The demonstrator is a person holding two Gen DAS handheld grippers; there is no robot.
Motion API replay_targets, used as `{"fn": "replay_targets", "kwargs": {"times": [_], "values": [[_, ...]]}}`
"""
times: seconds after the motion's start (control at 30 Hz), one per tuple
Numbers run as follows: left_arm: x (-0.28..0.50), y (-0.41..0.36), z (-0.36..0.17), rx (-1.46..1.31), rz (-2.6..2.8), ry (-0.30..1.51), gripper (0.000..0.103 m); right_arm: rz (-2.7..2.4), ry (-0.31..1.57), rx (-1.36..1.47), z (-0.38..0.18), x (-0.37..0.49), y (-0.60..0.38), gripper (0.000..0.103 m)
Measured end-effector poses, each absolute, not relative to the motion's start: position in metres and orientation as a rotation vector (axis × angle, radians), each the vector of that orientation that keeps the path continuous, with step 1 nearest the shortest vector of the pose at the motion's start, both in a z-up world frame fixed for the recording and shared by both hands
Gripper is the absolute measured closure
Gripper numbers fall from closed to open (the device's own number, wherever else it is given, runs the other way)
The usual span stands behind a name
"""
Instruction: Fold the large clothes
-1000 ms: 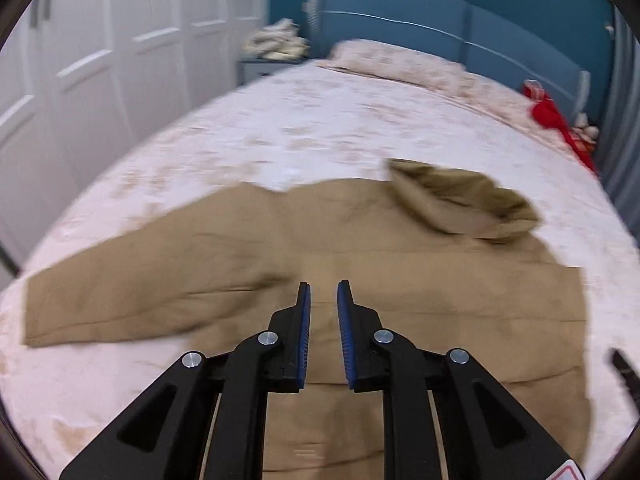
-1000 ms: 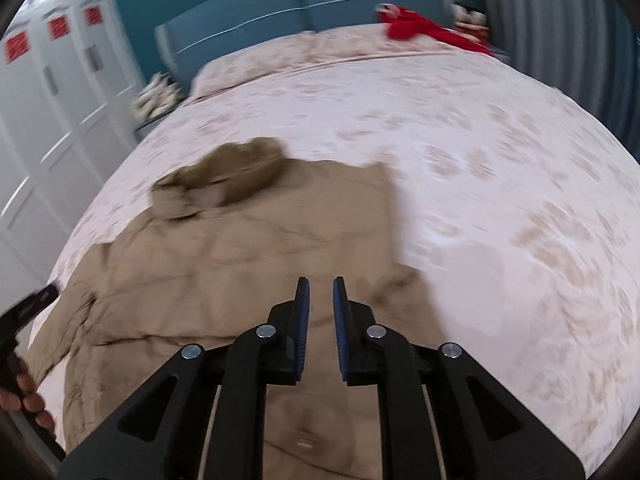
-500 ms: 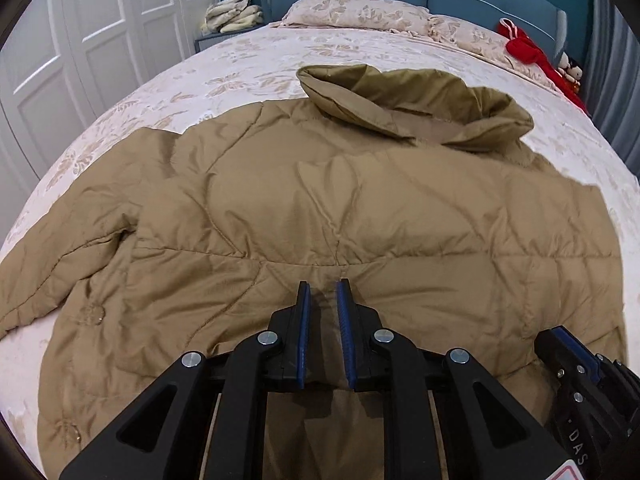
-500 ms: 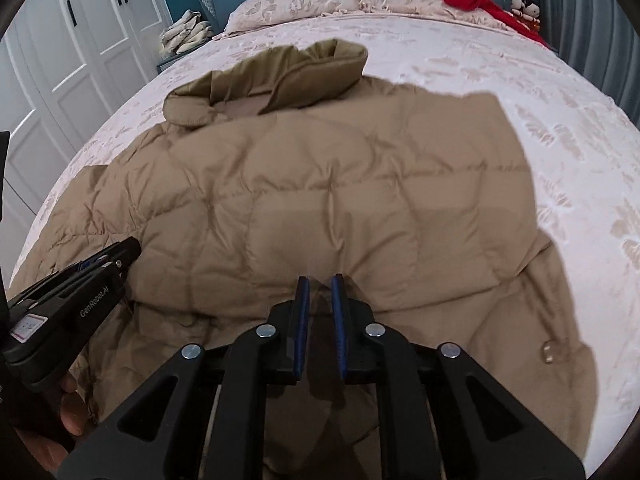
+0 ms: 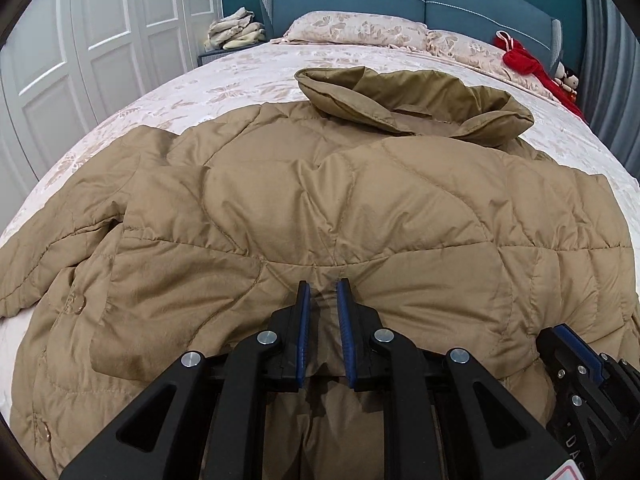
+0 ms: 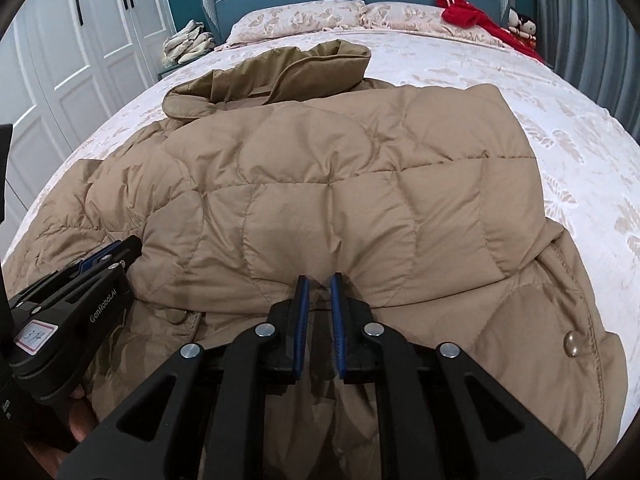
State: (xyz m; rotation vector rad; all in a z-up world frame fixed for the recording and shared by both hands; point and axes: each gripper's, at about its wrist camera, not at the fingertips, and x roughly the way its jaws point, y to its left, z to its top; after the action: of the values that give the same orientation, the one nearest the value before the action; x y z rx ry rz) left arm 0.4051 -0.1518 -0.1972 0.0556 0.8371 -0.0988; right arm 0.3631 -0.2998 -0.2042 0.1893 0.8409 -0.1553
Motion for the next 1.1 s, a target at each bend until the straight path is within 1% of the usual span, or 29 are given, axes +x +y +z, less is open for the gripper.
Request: {"fn": "replay_targets", "kwargs": {"times": [0.17, 0.23, 0.3, 0.33, 0.37, 0.4, 0.43, 0.47, 0.53, 0.6, 0.7, 0.77, 0.87, 1.0, 1.03, 1.07, 1.1], "values": [[0.405, -0.146, -0.195, 0.022, -0.116, 0.835, 0.087, -0.165, 0.826, 0.18, -0.204, 0.362, -0.298, 0.093], [0.403, -0.125, -0.186, -0.108, -0.171, 0.862, 0.084, -0.153, 0.825, 0.204, -0.203, 0.361, -0.302, 0.093], [0.394, -0.093, -0.175, -0.244, -0.188, 0.911, 0.084, -0.122, 0.832, 0.276, -0.202, 0.361, -0.312, 0.093], [0.386, -0.07, -0.167, -0.318, -0.196, 0.928, 0.08, -0.113, 0.842, 0.316, -0.2, 0.359, -0.318, 0.093], [0.377, -0.045, -0.159, -0.371, -0.195, 0.935, 0.078, -0.139, 0.86, 0.318, -0.195, 0.357, -0.318, 0.092], [0.371, -0.027, -0.152, -0.387, -0.175, 0.937, 0.063, -0.181, 0.875, 0.297, -0.188, 0.351, -0.316, 0.085], [0.363, -0.002, -0.144, -0.386, -0.122, 0.929, 0.041, -0.219, 0.876, 0.267, -0.179, 0.342, -0.31, 0.077], [0.355, 0.023, -0.137, -0.38, -0.063, 0.913, 0.035, -0.235, 0.865, 0.249, -0.172, 0.333, -0.306, 0.064], [0.34, 0.09, -0.125, -0.39, 0.042, 0.847, 0.033, -0.22, 0.814, 0.233, -0.15, 0.302, -0.289, 0.06], [0.335, 0.146, -0.124, -0.398, 0.148, 0.86, 0.032, -0.202, 0.792, 0.23, -0.136, 0.276, -0.273, 0.051], [0.33, 0.237, -0.139, -0.52, 0.293, 0.891, 0.032, -0.181, 0.788, 0.249, -0.122, 0.24, -0.25, 0.049], [0.326, 0.291, -0.154, -0.66, 0.373, 0.913, 0.032, -0.165, 0.793, 0.278, -0.115, 0.22, -0.237, 0.048], [0.314, 0.345, -0.168, -0.856, 0.44, 0.87, 0.033, -0.15, 0.799, 0.292, -0.11, 0.2, -0.219, 0.046], [0.317, 0.368, -0.177, -0.938, 0.411, 0.845, 0.035, -0.139, 0.823, 0.295, -0.108, 0.187, -0.199, 0.046], [0.32, 0.368, -0.176, -0.929, 0.407, 0.845, 0.038, -0.137, 0.83, 0.294, -0.108, 0.185, -0.194, 0.045], [0.323, 0.369, -0.175, -0.92, 0.398, 0.845, 0.043, -0.139, 0.834, 0.29, -0.109, 0.182, -0.19, 0.044], [0.329, 0.367, -0.175, -0.91, 0.372, 0.855, 0.055, -0.139, 0.84, 0.285, -0.109, 0.181, -0.187, 0.044]]}}
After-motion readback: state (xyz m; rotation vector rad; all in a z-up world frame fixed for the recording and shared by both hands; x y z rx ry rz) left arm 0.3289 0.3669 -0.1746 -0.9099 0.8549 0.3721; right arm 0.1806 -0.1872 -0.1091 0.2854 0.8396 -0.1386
